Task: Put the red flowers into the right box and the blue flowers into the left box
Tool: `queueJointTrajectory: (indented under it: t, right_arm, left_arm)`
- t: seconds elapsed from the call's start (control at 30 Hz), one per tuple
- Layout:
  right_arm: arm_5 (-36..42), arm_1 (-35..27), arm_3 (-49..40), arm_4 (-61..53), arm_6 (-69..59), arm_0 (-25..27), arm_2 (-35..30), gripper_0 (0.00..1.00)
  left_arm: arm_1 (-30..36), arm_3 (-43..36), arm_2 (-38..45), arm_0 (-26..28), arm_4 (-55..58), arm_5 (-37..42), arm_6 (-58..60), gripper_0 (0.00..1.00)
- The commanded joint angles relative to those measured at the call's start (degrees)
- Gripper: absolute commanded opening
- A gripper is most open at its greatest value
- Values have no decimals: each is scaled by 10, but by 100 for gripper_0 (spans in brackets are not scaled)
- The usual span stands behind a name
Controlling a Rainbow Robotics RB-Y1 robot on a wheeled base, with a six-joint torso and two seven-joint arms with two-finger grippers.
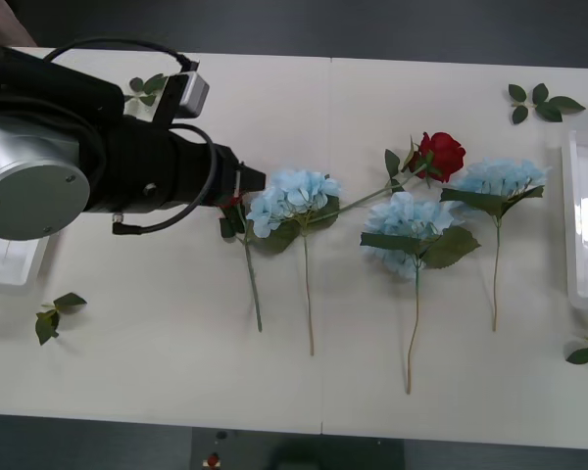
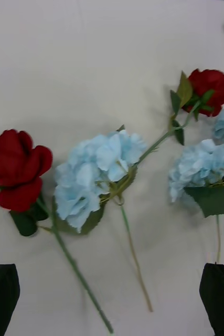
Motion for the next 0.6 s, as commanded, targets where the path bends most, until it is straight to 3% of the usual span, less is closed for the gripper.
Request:
queueJointTrajectory:
  t: [0.03, 0.23, 0.47, 0.5, 0.53, 0.6]
  right_arm:
    - [-39, -12, 30, 58, -25, -14, 19, 0]
    - [-109, -11, 76, 122, -38, -15, 51, 0]
    - [-164, -11, 98, 130, -45, -15, 78, 0]
    - [-166, -12, 98, 129, -46, -15, 80, 9]
    - [-168, -12, 98, 129, -46, -16, 80, 30]
    - [-168, -12, 97, 129, -46, -17, 80, 81]
  left_arm:
    - [31, -22, 11, 33, -31, 1, -25, 100]
    - [33, -21, 10, 74, -99, 0, -29, 100]
    - [24, 7, -20, 83, -149, -8, -25, 100]
    - [20, 17, -29, 82, -158, -16, -23, 100]
    - [16, 28, -33, 81, -162, -23, -23, 100]
    - [7, 47, -44, 76, -168, -36, -23, 100]
